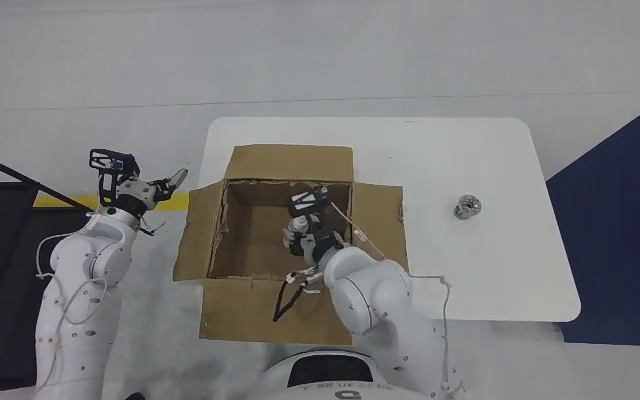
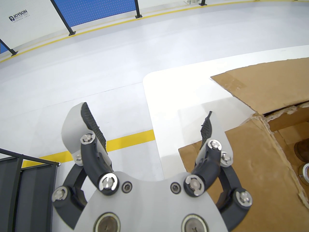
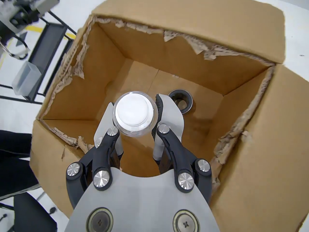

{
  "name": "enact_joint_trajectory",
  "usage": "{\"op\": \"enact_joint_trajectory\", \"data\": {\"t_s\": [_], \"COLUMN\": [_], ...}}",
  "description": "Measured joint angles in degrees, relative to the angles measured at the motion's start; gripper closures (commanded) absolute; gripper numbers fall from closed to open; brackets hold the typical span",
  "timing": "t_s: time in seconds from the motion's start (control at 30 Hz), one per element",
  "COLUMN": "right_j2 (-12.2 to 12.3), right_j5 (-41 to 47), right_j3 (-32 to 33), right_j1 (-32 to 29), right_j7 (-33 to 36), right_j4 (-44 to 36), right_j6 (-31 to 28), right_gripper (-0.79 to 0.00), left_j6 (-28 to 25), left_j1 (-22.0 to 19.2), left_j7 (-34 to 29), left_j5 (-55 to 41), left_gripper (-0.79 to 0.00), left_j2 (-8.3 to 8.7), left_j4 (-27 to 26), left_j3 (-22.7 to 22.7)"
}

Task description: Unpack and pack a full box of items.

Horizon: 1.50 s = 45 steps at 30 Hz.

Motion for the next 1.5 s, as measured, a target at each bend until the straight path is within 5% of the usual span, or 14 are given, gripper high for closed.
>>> {"op": "enact_joint_trajectory", "data": {"t_s": [0.5, 0.77, 0.97, 1.07, 1.23, 1.37, 1.5], "right_j2": [-1.2, -1.7, -2.0, -2.0, -1.7, -1.1, -0.2], "right_j5": [-4.6, -3.6, -4.6, -4.9, -4.5, -1.0, 2.4], "right_j3": [-6.0, -6.7, -7.1, -7.0, -6.3, -2.8, 3.7], "right_j1": [5.0, 7.5, 8.5, 8.2, 6.8, 3.8, -0.7], "right_j7": [-0.7, 1.3, 3.3, 4.1, 5.1, 5.6, 4.5], "right_j4": [12.9, 16.4, 17.0, 15.2, 10.2, 0.0, -12.5], "right_j6": [2.6, 2.2, 2.6, 2.1, 1.4, 0.4, 0.9], "right_gripper": [0.000, -0.296, -0.385, -0.520, -0.545, -0.597, -0.566], "left_j6": [0.0, 0.0, 0.0, 0.0, 0.0, 0.0, 0.0], "left_j1": [0.0, 0.0, 0.0, 0.0, 0.0, 0.0, 0.0], "left_j7": [0.0, 0.0, 0.0, 0.0, 0.0, 0.0, 0.0], "left_j5": [0.0, 0.0, 0.0, 0.0, 0.0, 0.0, 0.0], "left_gripper": [-0.785, -0.785, -0.785, -0.785, -0.785, -0.785, -0.785], "left_j2": [0.00, 0.00, 0.00, 0.00, 0.00, 0.00, 0.00], "left_j4": [0.0, 0.0, 0.0, 0.0, 0.0, 0.0, 0.0], "left_j3": [0.0, 0.0, 0.0, 0.0, 0.0, 0.0, 0.0]}}
